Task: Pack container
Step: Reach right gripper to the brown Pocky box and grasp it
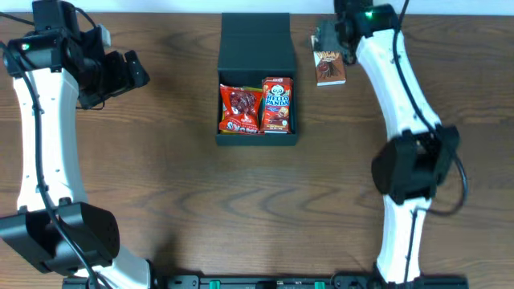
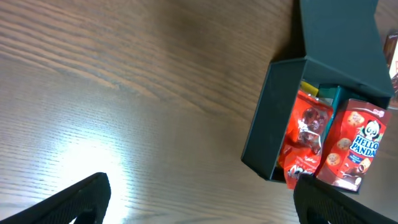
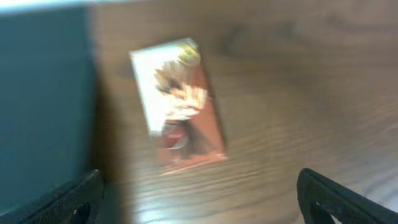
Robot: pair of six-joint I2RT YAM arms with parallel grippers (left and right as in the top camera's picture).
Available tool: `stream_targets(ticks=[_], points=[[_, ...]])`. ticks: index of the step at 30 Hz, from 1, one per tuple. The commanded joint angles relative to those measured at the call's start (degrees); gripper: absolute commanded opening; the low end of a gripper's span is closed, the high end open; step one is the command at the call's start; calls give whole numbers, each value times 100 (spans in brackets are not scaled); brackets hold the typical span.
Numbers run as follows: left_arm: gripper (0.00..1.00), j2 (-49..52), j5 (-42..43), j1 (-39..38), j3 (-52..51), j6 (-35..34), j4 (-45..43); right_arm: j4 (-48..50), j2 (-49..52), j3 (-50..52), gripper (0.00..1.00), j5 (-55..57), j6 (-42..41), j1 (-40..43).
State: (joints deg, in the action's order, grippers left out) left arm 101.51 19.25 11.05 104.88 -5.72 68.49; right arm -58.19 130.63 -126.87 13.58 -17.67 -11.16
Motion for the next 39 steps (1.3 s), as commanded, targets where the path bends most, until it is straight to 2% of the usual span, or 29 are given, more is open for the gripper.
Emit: stream_targets(ticks=[1, 7, 12, 23, 39], points=[[95, -90, -31, 17, -116, 31, -9, 197, 398, 28, 99, -503, 516, 232], [95, -79, -31, 15, -125, -173, -52, 680, 824, 28, 99, -553, 973, 271], [95, -79, -31, 15, -125, -221, -13, 901, 1054, 28, 99, -662, 1034, 289], [96, -79, -31, 15, -125, -221, -13, 979, 1311, 28, 99, -1193, 1248, 304], [95, -79, -37, 15, -125, -219, -13, 975, 1576, 28, 99, -1193, 1259, 289]])
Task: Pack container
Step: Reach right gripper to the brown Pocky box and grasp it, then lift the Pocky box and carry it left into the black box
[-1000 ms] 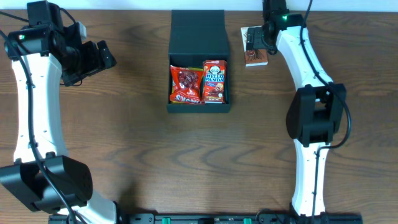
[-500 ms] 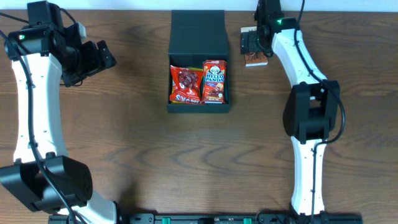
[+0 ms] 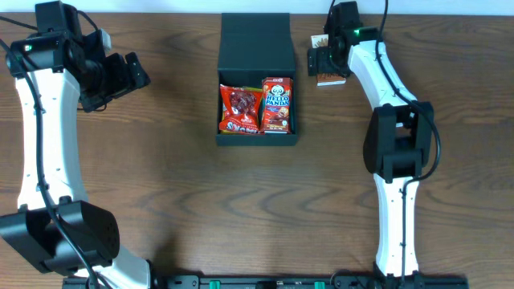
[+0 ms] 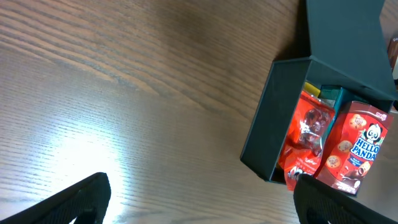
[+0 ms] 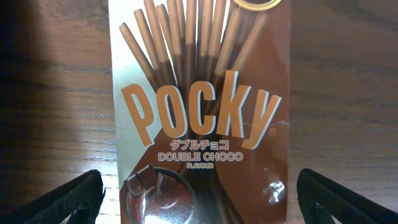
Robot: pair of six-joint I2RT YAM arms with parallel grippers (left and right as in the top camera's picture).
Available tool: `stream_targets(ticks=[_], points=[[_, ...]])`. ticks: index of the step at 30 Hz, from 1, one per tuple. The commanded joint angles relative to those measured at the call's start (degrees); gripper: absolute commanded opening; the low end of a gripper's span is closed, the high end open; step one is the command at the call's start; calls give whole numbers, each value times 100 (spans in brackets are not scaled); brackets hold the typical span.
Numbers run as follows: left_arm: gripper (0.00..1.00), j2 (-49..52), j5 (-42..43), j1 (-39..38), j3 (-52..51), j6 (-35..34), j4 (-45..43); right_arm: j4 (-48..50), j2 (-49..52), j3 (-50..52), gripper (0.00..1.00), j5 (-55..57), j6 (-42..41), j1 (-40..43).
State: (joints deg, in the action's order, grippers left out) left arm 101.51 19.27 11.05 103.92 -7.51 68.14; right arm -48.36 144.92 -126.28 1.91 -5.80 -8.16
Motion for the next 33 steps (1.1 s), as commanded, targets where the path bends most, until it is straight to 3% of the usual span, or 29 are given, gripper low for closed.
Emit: stream_targets(ticks=[1, 14, 16, 21, 26, 33], points=[[95, -79, -39, 15, -28, -39, 20, -7, 146, -31, 99, -24, 74, -11], [95, -79, -37, 15, -28, -39, 22, -111, 310, -28, 95, -24, 72, -17], [95, -79, -37, 15, -28, -39, 20, -109, 310, -31, 89, -24, 72, -17], [95, -79, -39, 15, -28, -39, 24, -184, 306, -35, 61, -48, 28, -24], [95, -79, -39, 15, -28, -37, 22, -393, 229, -214, 58, -74, 7, -61], [95, -79, -39, 17, -28, -20, 20, -1130, 76, -1272, 56, -90, 7, -170]])
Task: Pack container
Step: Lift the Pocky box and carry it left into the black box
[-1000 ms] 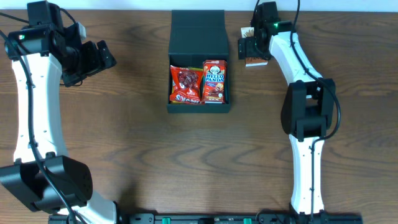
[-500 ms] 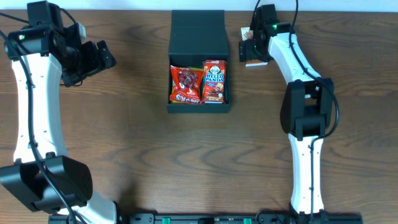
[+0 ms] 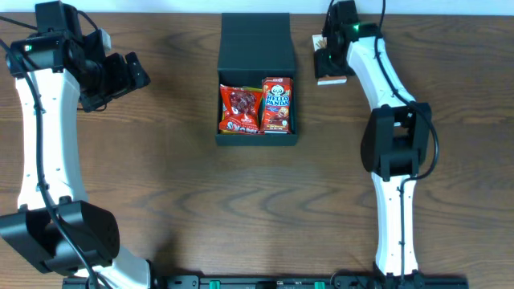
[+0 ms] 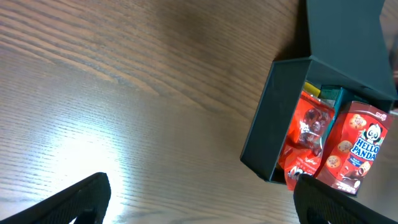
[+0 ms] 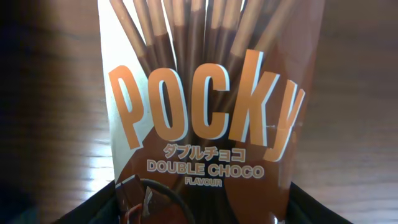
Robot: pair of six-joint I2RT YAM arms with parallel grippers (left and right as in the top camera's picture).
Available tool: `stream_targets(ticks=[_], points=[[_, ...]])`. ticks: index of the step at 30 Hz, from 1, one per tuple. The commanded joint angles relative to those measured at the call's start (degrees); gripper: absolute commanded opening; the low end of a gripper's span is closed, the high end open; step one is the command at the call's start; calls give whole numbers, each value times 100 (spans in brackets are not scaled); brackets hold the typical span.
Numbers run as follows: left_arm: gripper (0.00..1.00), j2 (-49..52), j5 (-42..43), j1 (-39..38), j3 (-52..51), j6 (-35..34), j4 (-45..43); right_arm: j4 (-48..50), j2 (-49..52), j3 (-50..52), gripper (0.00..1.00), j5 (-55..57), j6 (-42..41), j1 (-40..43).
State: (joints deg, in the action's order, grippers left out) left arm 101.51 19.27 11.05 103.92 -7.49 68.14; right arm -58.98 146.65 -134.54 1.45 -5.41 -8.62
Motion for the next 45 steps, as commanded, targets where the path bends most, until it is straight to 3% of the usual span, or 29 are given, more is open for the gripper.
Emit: stream_targets(ticks=[1, 9, 21, 31, 39, 45], points=[[95, -79, -42, 17, -28, -22, 20, -304, -122, -754, 55, -46, -35, -175], [95, -79, -42, 17, -28, -22, 22, -2144, -201, -2361, 52, -201, -496, -822], [95, -79, -42, 17, -28, -20, 26, -3528, -201, -2444, 47, -1051, -1648, -2092], [95, -79, -42, 17, -28, -15, 109, -3480, -199, -1965, 44, -332, -2677, -2798], [95, -79, -39, 17, -28, 26, 111, -2883, -199, -1134, 44, 142, -3377, -2951], [95, -79, -39, 17, -28, 111, 111, -2203, -199, -306, 47, 168, -3445, -2973]])
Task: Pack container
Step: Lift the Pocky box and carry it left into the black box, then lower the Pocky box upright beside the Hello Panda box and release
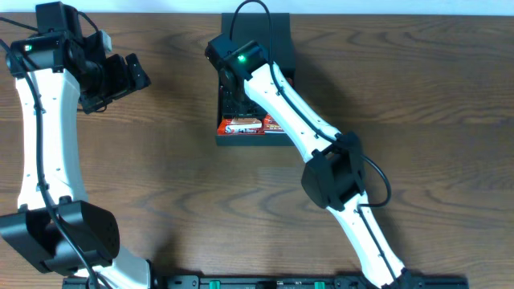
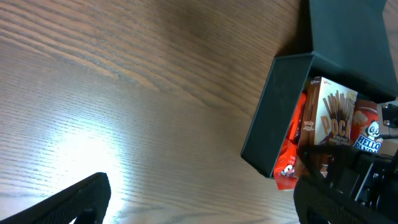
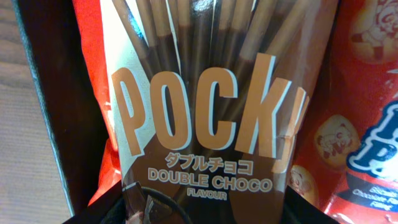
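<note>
A brown Pocky Double Choco box (image 3: 205, 124) fills the right wrist view, with my right gripper (image 3: 205, 211) shut on its lower end. It sits at the open compartment of the dark container (image 2: 273, 118), over the red snack bag (image 3: 87, 25) and beside the Hello Panda box (image 3: 367, 143). The left wrist view shows the Pocky box (image 2: 329, 118) standing between them. Overhead, the right arm (image 1: 241, 60) covers most of the container (image 1: 221, 136); only the red bag's end (image 1: 241, 125) shows. My left gripper (image 1: 128, 74) hangs open over bare table at the far left.
The container's dark lid (image 1: 281, 32) lies folded back toward the table's far edge. Wooden tabletop (image 1: 161, 201) spreads on all sides of the container. The right arm's forearm (image 1: 297, 120) crosses diagonally over the container's right side.
My right gripper, shut on the Pocky box, was at the table's back right beside the lid. Now it holds the box at the container's compartment. The left arm has not moved.
My right gripper was open above the Pocky box lying to the right of the lid. Then it was close over the box, fingers either side. Then it was shut on it. Now the box is at the container among the other snacks.
</note>
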Robot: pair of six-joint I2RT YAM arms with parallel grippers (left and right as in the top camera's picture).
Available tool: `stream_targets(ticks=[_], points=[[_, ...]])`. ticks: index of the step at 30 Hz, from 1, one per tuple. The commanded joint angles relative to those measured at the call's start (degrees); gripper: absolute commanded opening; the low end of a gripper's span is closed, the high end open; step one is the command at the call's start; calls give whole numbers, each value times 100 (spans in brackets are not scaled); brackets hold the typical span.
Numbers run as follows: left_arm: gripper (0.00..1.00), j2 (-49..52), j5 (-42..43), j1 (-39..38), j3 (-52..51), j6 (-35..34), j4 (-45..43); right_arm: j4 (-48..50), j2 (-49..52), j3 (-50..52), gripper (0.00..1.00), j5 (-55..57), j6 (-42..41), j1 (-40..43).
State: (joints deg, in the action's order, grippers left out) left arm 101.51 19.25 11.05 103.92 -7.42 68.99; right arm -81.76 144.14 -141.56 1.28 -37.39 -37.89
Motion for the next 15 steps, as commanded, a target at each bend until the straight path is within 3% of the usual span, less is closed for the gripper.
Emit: stream_targets(ticks=[1, 15], points=[[95, -79, -37, 17, -28, 105, 26, 173, 52, 531, 47, 184, -247, -52], [95, -79, -37, 17, -28, 103, 22, 1281, 57, 1886, 52, -221, -173, -83]])
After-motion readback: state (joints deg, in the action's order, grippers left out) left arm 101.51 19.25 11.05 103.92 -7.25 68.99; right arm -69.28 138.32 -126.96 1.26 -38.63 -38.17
